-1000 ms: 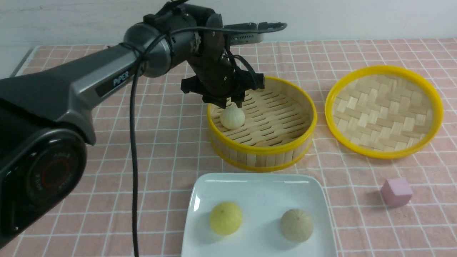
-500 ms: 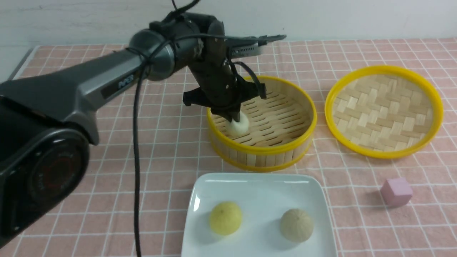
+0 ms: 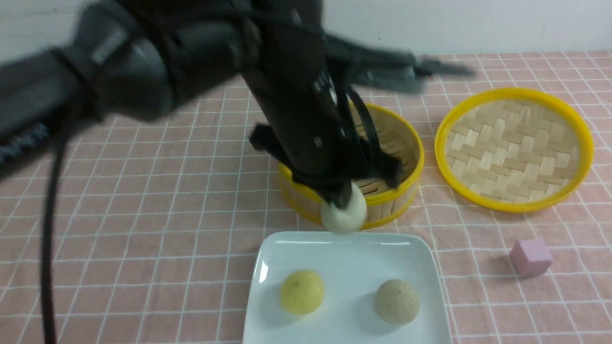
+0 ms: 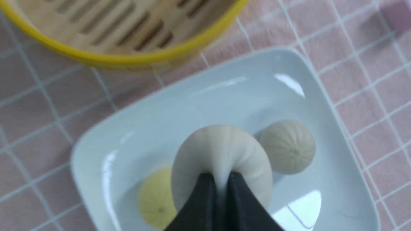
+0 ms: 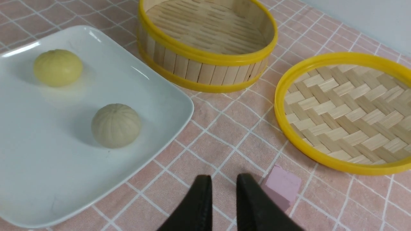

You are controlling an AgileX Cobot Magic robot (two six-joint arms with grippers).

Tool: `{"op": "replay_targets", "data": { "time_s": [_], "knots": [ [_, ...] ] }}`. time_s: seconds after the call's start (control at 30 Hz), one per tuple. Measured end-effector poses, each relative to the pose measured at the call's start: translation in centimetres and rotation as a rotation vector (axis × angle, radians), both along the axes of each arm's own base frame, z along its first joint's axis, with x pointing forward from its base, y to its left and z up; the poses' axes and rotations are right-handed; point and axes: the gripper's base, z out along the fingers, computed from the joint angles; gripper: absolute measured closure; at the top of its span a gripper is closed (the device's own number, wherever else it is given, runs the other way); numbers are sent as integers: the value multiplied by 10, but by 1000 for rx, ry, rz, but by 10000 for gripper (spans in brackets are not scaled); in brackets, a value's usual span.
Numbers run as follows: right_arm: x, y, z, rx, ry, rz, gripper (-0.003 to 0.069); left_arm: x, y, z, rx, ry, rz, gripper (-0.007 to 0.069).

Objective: Put the steamed buns into the plate on the pink tablecloth.
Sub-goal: 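Carry the bun from the bamboo steamer to the plate with the left gripper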

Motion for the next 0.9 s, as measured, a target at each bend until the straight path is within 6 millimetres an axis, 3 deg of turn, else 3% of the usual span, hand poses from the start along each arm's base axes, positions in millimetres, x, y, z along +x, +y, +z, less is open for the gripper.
{"op": "replay_targets", "data": {
  "time_s": [0.03,0.07,0.1,0.23,0.33,0.63,0.9],
  "knots": [
    [0,0,0,0,0,0,515,-1,-2,-1,2,2,-5,599],
    [0,0,0,1,0,0,513,-6,-10,-25,27,2,8,598],
    [0,0,0,1,0,0,511,-7,-12,-37,34,11,25,597],
    [0,0,0,1,0,0,508,-2,-19,-68,54,11,91,594],
    [0,0,0,1,0,0,505,2,-22,-81,66,20,124,592],
    [0,0,0,4,2,1,500,3,-28,-100,83,44,170,561],
    [-3,3,-2,55,56,11,522,4,-28,-89,51,29,192,324]
  ]
}}
